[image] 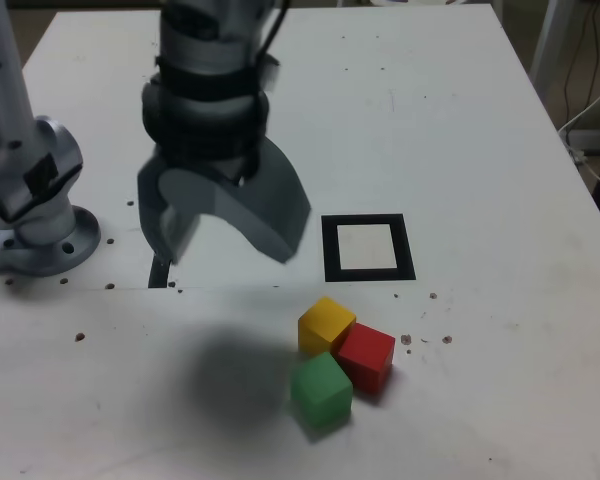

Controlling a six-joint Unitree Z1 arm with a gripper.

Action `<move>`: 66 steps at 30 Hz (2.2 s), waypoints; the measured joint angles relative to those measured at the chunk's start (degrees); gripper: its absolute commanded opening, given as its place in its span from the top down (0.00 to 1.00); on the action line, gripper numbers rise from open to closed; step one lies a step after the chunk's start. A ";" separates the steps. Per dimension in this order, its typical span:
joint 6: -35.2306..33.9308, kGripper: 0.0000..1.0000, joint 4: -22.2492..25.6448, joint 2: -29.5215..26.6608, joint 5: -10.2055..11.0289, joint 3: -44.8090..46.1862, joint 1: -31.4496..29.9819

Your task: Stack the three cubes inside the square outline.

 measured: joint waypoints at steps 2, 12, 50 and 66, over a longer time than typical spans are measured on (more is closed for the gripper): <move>-0.03 0.00 0.41 2.00 -0.07 -2.21 -1.41; 1.18 0.00 1.65 8.62 0.55 -11.34 -4.71; 10.91 0.00 -4.21 22.20 3.47 -20.64 -0.57; 11.54 0.00 -5.58 23.59 3.28 -21.95 -0.40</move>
